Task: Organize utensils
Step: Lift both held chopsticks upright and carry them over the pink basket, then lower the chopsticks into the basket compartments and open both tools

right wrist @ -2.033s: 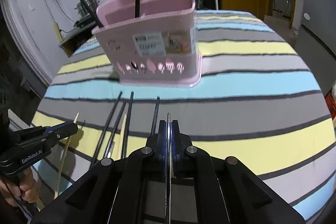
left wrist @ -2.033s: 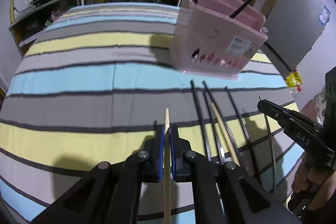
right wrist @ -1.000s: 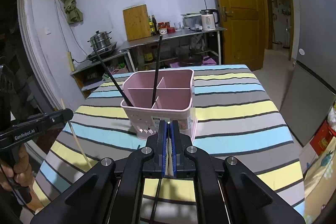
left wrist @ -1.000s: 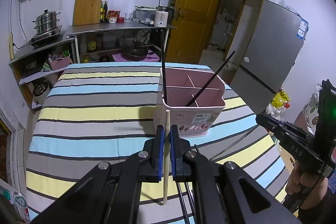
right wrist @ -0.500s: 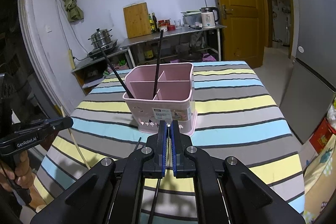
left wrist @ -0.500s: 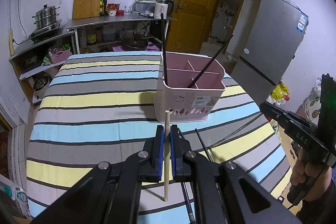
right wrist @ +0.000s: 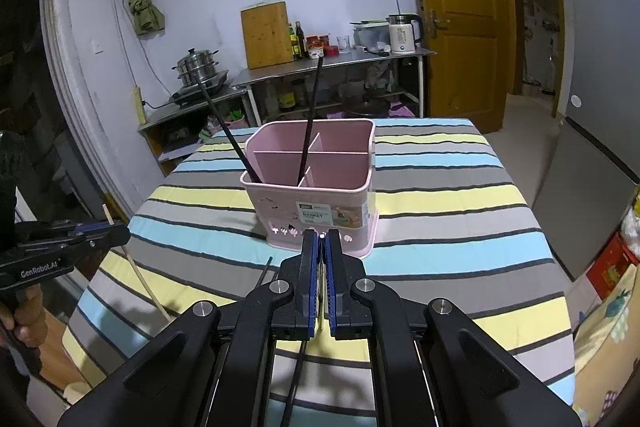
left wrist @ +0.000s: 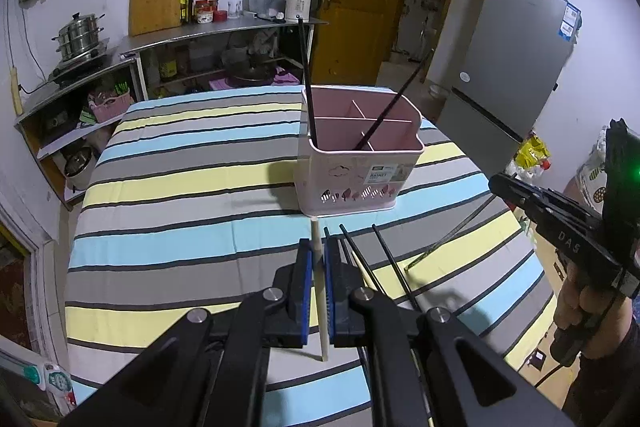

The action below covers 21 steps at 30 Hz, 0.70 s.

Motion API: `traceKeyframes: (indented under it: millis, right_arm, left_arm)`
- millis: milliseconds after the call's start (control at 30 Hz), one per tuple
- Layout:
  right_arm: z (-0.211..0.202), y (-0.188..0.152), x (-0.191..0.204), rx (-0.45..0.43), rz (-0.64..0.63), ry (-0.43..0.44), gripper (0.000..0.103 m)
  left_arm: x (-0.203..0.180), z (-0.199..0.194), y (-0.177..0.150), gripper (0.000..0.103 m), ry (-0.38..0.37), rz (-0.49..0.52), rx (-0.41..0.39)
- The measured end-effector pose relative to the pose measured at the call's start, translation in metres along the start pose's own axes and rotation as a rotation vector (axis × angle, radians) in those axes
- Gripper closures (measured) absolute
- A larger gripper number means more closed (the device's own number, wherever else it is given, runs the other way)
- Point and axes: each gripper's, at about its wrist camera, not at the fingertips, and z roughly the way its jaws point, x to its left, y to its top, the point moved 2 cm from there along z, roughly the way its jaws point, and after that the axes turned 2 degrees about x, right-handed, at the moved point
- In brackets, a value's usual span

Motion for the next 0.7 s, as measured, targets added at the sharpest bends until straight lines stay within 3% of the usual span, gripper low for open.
traceKeyframes:
  millis: [233, 700]
  right_arm:
    - [-0.008, 0.013, 0.004, -0.042, -0.005, 0.006, 0.099]
    - [-0.009, 0.060, 0.008, -0.149, 0.040, 0.044, 0.099]
  left_arm:
    - [0.003, -0.002, 0.019, 0.097, -0.007, -0.028, -0.026]
    - [0.005, -0.020, 0.084, 0.097, -0.075, -0.134, -0.197]
